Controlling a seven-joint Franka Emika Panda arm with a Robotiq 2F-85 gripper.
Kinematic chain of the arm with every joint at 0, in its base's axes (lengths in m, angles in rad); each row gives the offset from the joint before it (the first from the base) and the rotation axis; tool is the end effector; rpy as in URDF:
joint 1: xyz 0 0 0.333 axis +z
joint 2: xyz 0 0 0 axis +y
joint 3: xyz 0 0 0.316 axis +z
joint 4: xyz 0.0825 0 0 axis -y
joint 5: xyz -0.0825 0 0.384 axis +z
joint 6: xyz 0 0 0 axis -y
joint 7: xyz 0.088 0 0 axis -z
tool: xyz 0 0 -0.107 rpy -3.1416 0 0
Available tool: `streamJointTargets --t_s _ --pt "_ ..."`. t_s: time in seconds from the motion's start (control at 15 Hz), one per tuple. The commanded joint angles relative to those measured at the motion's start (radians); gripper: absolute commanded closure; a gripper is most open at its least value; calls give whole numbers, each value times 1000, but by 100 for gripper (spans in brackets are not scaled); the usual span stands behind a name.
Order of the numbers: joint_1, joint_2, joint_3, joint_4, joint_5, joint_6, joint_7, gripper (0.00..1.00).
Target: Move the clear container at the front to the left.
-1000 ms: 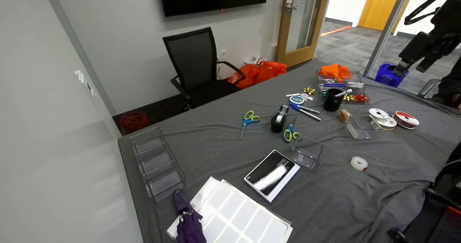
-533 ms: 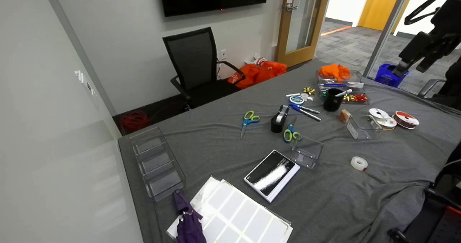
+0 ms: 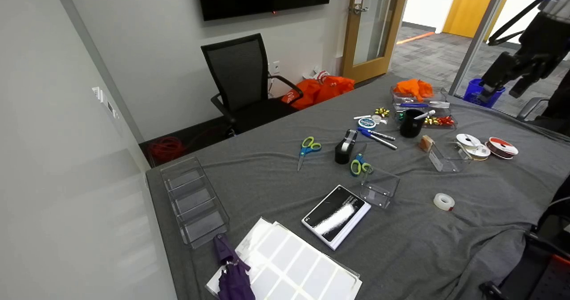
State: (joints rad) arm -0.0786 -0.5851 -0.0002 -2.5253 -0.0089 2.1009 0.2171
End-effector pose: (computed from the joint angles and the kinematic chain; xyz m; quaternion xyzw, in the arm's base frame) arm 0.3849 -0.0308 0.4887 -0.9862 0.1450 -0.0803 0.0016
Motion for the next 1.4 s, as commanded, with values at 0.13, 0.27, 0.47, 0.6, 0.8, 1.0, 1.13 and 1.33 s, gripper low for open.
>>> streamJointTargets --t_s 0.13,0.27,0.47,0.6,0.8,1.0,1.13,1.33 --pt "-82 203 -8 35 -75 84 66 0" --pt "-96 263 -7 29 -95 154 114 0" --pt "-95 344 -19 45 -72 241 173 0" --pt "-83 307 -20 17 -77 224 162 0" --pt "-82 334 -24 34 -77 232 171 0" --pt "-84 353 -27 43 -76 245 173 0" --pt "-93 419 -36 68 -78 274 178 0" --pt "-98 520 -62 111 -68 309 194 0"
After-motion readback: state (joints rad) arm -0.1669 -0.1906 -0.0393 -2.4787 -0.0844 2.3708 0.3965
